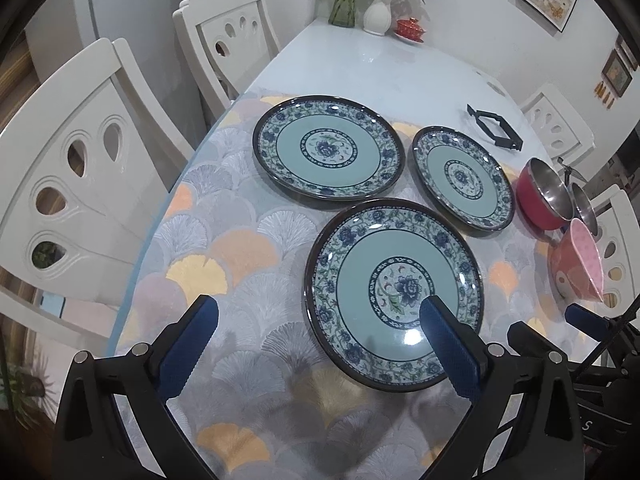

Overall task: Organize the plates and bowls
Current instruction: 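Move the right gripper toward the blue-and-white plates on the table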

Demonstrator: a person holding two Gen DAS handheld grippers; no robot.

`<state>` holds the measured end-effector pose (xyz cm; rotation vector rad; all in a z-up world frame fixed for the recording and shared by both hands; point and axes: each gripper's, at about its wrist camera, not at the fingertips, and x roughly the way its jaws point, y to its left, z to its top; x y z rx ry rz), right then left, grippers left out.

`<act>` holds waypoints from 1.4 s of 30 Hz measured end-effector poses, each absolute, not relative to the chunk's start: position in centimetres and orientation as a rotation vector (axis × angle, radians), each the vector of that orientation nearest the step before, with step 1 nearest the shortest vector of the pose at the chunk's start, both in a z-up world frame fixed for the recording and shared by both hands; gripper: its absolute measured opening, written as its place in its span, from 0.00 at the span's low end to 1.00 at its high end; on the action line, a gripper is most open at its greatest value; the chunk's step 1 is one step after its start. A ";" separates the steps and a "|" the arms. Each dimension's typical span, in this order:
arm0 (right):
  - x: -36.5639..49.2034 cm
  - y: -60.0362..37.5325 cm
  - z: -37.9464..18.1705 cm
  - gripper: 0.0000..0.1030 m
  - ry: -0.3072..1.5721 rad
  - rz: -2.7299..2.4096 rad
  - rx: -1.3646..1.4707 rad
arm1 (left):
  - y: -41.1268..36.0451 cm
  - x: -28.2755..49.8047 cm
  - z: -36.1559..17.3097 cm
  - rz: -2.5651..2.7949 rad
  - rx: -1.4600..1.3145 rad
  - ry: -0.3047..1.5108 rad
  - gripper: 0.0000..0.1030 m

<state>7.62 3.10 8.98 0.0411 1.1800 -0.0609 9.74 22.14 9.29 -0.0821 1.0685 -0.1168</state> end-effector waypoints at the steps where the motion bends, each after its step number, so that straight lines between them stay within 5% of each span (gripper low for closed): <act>1: 7.5 3.1 9.2 0.88 1.176 -0.065 0.039 | 22.1 9.6 9.4 -0.118 -0.083 1.064 0.97; 18: 3.9 1.6 14.2 0.88 1.018 -0.239 0.035 | 19.8 6.9 13.2 -0.203 0.006 0.932 0.97; 42: 3.4 1.7 13.8 0.88 1.028 -0.236 0.049 | 19.5 6.9 11.9 -0.235 0.006 0.980 0.97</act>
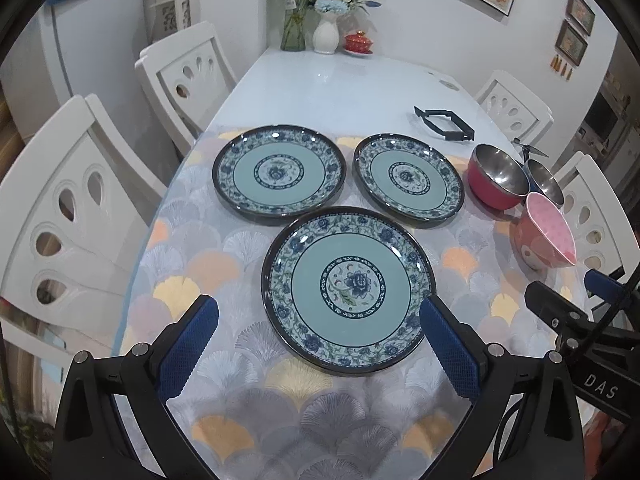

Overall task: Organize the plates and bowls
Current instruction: 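Move the right gripper toward the blue-and-white plates on the table, then grasp the rim of the nearest blue-and-white plate with the right gripper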

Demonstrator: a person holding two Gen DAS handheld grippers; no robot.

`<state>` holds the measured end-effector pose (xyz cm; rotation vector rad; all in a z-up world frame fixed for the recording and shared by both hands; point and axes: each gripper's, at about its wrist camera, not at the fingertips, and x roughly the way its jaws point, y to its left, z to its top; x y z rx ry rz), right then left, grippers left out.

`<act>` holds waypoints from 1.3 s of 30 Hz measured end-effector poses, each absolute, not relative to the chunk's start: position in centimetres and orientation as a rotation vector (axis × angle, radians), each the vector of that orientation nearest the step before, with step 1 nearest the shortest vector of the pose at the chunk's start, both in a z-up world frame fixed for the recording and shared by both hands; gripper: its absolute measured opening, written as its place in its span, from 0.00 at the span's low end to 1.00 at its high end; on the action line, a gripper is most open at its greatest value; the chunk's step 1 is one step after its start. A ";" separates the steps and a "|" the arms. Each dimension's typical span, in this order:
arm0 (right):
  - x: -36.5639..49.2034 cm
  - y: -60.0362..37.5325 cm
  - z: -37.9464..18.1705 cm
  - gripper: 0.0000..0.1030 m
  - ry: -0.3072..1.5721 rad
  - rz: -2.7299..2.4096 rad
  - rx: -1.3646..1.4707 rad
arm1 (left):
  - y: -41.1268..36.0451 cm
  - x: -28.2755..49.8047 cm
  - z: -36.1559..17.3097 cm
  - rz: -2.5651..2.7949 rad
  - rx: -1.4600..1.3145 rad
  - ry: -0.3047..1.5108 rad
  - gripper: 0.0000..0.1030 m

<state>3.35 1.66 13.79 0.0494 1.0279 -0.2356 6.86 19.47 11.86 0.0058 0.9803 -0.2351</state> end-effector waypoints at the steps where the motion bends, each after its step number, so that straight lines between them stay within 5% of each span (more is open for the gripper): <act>1: 3.4 1.7 13.6 0.88 1.032 -0.234 0.050 | 19.6 7.0 11.7 -0.234 0.000 0.986 0.97; 9: 4.9 1.3 11.4 0.88 1.096 -0.210 0.097 | 20.5 8.3 9.7 -0.220 -0.029 1.037 0.97; 32: 11.4 1.7 1.9 0.59 1.347 -0.016 0.178 | 23.7 14.2 1.9 -0.203 -0.064 1.216 0.92; 39: 12.7 1.7 1.3 0.53 1.340 0.009 0.189 | 23.1 14.9 1.9 -0.226 -0.027 1.189 0.78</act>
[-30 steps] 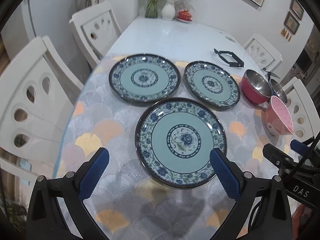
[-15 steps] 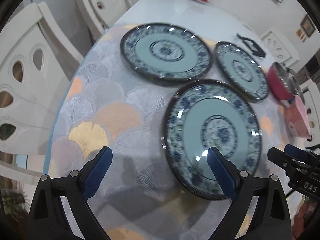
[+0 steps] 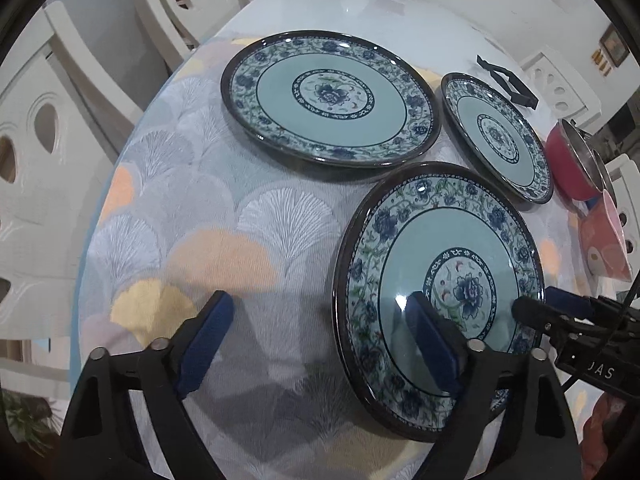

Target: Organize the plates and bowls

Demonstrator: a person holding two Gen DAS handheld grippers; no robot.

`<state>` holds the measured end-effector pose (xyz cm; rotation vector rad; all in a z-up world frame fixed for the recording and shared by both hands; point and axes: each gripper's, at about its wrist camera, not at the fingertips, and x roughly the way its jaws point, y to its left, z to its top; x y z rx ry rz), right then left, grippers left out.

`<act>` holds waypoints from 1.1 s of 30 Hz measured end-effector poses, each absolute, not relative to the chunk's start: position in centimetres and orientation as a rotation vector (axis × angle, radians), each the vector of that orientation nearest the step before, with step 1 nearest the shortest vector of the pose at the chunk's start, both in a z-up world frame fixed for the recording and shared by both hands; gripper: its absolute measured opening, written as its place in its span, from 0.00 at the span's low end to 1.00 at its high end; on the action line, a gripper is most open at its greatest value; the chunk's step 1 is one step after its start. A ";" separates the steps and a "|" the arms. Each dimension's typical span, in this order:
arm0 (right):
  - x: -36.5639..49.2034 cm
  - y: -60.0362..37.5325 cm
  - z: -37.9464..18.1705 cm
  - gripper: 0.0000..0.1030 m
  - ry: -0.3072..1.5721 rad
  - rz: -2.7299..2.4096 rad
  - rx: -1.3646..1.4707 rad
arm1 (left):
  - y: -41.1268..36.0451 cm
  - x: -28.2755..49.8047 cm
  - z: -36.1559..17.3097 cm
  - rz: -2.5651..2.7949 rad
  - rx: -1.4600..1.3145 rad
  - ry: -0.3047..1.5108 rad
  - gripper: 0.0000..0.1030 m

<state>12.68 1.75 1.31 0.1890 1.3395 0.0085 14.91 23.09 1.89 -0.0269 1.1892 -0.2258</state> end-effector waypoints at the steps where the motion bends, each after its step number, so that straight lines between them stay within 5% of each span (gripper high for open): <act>1: 12.8 1.7 1.3 0.50 1.334 0.014 0.190 | 23.0 14.9 1.9 -0.225 -0.015 1.183 0.75; 12: 13.6 2.9 1.6 0.29 1.291 0.076 0.192 | 22.1 15.0 2.4 -0.328 -0.048 1.173 0.35; 33: 7.4 5.0 13.1 0.29 1.100 0.108 0.146 | 24.6 9.1 12.8 -0.323 -0.157 0.992 0.30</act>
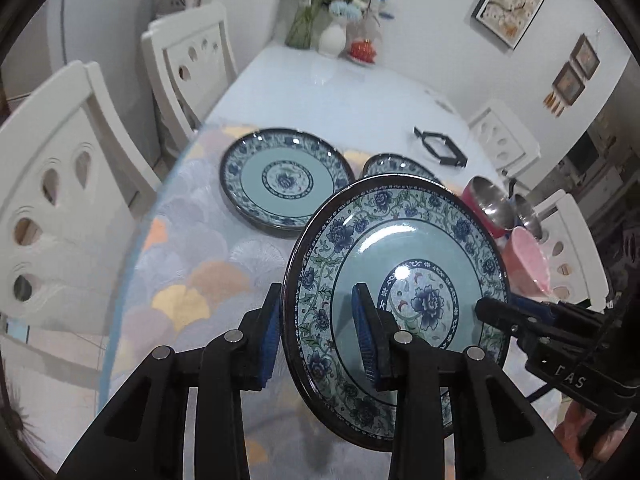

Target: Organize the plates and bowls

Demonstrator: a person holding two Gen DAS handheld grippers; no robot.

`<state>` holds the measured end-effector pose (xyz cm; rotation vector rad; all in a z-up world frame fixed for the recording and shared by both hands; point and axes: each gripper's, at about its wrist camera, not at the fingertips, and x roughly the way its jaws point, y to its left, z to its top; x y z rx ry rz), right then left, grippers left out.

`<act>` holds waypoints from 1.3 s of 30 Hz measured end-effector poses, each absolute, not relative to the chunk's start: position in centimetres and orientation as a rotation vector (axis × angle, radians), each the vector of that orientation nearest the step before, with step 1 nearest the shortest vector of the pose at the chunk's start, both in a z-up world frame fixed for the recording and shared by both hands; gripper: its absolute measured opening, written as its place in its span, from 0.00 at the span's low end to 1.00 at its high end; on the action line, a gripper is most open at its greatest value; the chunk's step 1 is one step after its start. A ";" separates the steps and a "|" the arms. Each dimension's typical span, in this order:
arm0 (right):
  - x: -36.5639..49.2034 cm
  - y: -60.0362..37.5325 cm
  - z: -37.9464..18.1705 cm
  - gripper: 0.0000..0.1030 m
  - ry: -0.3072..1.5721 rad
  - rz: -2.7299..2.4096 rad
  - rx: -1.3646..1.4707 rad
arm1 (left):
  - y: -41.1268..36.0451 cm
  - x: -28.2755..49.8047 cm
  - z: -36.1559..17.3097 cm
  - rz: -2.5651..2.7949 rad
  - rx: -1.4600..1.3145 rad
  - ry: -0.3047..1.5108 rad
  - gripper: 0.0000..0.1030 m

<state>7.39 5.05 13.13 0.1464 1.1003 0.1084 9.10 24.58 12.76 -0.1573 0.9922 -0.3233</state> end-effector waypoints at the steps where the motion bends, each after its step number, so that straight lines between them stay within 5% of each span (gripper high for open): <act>1: 6.9 5.4 13.4 0.29 1.097 0.115 0.140 | 24.8 8.7 13.0 -0.321 -0.159 0.988 0.30; 28: 0.6 9.5 3.4 0.29 1.428 0.236 0.074 | 27.7 1.9 4.3 -0.216 -0.150 1.227 0.30; 39: 0.8 8.7 3.9 0.29 1.430 0.221 0.072 | 28.7 2.4 4.8 -0.183 -0.122 1.212 0.30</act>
